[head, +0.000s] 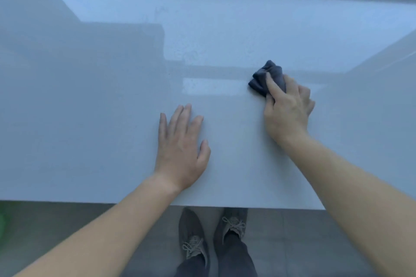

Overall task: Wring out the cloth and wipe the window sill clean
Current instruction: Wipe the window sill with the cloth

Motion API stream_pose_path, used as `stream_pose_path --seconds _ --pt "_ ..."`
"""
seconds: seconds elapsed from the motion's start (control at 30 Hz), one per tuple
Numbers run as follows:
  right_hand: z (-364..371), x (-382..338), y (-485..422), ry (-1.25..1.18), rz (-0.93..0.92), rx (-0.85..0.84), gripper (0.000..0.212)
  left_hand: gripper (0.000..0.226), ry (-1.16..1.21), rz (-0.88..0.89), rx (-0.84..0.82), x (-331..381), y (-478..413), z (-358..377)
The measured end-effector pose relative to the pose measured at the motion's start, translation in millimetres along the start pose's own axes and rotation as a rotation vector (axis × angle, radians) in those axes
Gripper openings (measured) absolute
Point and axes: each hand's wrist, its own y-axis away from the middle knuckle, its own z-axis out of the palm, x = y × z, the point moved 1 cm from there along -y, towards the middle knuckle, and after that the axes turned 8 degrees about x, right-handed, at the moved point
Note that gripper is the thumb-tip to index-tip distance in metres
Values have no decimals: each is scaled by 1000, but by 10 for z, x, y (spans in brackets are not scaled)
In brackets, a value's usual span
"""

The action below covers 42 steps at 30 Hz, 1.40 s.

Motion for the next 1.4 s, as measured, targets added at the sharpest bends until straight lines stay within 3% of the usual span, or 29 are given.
stream_pose_path --seconds 0.07,0.17,0.23,0.37,0.43,0.63,0.7,0.83,0.9,1.0,1.07,1.13,1.2,1.27,1.33,1.4 --pt "-17 -164 402 -20 -111 6 51 60 -25 24 -27 -41 162 44" --pt "-89 -216 990 -27 -455 -101 53 64 -14 41 -33 -90 210 67" --pt "-121 -100 901 -9 -529 -143 51 65 -2 27 -35 -83 199 53" --pt "-116 105 383 25 -106 0 51 65 18 18 -39 -76 221 33" --pt "-120 23 512 10 -32 37 51 64 42 13 -24 -80 223 32" --pt "-301 -42 1562 -26 -528 -105 50 65 39 9 -16 -75 220 31" --pt "-324 132 1405 11 -457 -78 50 66 30 7 -12 -77 219 29" --pt "-285 180 1193 6 -21 61 53 67 16 -6 -29 -64 222 32" --pt "-298 -8 1474 -3 -91 53 58 68 4 -5 -29 -63 218 30" --pt "-388 -143 2007 -38 -422 -57 61 68 -6 -15 -29 -70 207 26" --pt "-431 -5 1986 -31 -523 -99 61 68 -14 -10 -37 -65 211 30" --pt "-425 208 1805 10 -427 -69 57 68 -24 -5 -42 -55 211 39" --pt "-441 377 1664 0 -170 22 53 67 -3 -38 -39 -18 198 34" --pt "-445 373 1731 -17 -30 93 53 62 24 -74 -14 60 157 35" --pt "-436 298 1927 -25 -103 75 55 60 2 -44 15 176 97 54" --pt "-474 335 2014 -46 -291 18 53 59 -8 9 23 303 -6 97"
